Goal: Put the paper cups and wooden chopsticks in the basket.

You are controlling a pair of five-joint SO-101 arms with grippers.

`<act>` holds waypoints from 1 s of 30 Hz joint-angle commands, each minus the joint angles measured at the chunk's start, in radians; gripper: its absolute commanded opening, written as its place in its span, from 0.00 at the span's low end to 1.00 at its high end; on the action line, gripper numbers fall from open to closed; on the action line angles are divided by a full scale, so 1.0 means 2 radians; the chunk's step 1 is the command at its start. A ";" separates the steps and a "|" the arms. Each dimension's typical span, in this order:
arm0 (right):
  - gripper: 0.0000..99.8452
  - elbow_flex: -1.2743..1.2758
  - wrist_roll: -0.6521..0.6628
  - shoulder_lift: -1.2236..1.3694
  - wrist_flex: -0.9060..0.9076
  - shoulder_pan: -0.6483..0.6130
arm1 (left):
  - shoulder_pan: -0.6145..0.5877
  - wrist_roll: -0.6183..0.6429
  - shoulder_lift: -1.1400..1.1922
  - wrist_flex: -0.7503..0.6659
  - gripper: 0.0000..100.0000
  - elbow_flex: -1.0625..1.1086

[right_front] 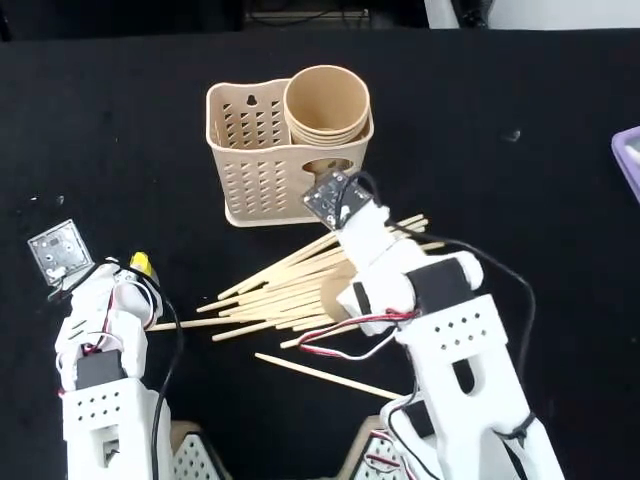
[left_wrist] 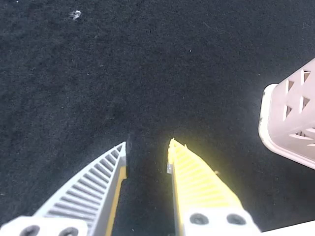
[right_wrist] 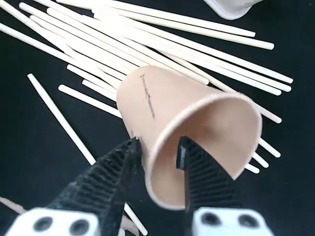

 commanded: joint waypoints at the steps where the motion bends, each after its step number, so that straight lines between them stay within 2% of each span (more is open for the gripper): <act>1: 0.04 0.002 -0.005 -0.005 -0.031 -0.005 | -0.003 0.000 -0.007 -0.011 0.14 -0.004; 2: 0.00 -0.004 -0.005 -0.005 -0.032 -0.005 | -0.003 0.000 -0.007 -0.011 0.14 -0.004; 14: 0.01 -0.223 -0.005 -0.004 0.100 -0.002 | -0.003 0.000 -0.007 -0.011 0.14 -0.003; 18: 0.01 -0.287 -0.008 -0.004 0.097 -0.002 | -0.003 0.000 -0.007 -0.011 0.14 -0.003; 23: 0.01 -0.444 -0.028 0.003 0.097 -0.005 | -0.003 0.000 -0.007 -0.011 0.14 -0.003; 30: 0.01 -0.589 -0.030 0.102 0.054 -0.006 | -0.002 0.000 -0.007 -0.011 0.14 -0.005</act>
